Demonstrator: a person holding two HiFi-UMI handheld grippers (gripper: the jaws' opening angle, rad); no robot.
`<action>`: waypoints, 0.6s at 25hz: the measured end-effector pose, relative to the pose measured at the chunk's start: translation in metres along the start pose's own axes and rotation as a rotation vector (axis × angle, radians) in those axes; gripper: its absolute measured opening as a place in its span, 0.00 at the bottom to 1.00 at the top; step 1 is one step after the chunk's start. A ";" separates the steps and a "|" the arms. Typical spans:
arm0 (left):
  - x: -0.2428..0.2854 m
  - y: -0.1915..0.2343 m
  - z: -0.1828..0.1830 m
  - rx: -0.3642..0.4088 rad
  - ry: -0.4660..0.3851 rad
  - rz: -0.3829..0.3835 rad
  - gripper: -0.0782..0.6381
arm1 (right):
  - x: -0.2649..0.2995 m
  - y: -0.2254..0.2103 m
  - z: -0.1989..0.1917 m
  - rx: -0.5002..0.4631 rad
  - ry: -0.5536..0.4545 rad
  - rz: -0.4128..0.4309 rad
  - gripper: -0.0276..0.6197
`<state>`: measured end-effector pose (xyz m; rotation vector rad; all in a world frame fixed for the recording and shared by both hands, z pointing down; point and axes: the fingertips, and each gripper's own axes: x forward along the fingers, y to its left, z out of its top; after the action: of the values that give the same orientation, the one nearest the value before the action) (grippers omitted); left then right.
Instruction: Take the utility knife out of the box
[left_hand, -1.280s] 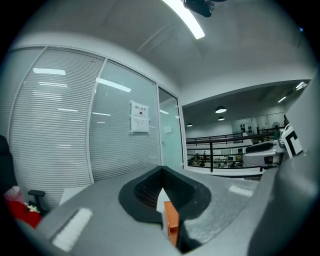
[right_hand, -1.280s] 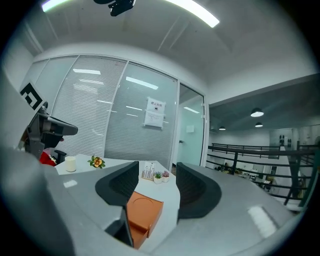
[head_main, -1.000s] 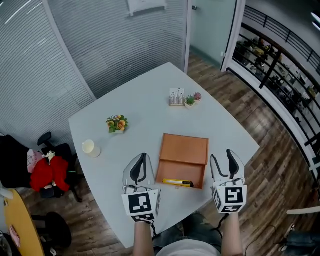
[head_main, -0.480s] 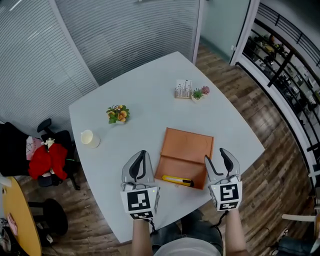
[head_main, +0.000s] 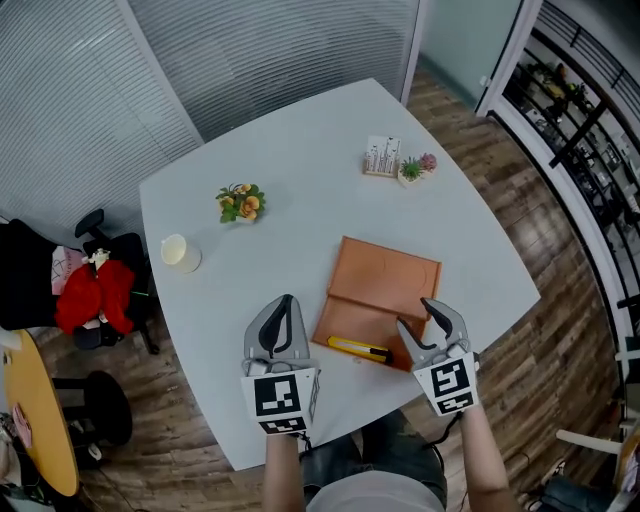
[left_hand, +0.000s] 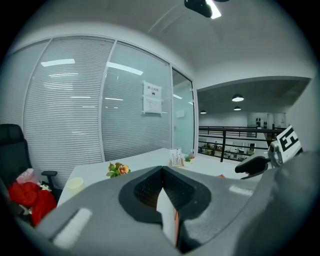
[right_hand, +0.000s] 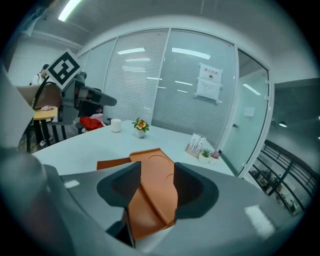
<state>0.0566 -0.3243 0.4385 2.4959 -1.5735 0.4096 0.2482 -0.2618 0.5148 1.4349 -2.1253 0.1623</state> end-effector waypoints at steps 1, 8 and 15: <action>0.000 0.001 -0.002 -0.003 0.006 0.005 0.11 | 0.003 0.005 -0.005 -0.010 0.012 0.026 0.40; -0.005 0.017 -0.019 -0.008 0.036 0.053 0.11 | 0.019 0.044 -0.044 -0.105 0.130 0.218 0.38; -0.005 0.020 -0.035 -0.037 0.066 0.072 0.11 | 0.032 0.075 -0.069 -0.159 0.220 0.380 0.38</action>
<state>0.0312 -0.3192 0.4698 2.3792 -1.6343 0.4637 0.1999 -0.2289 0.6046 0.8703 -2.1504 0.2748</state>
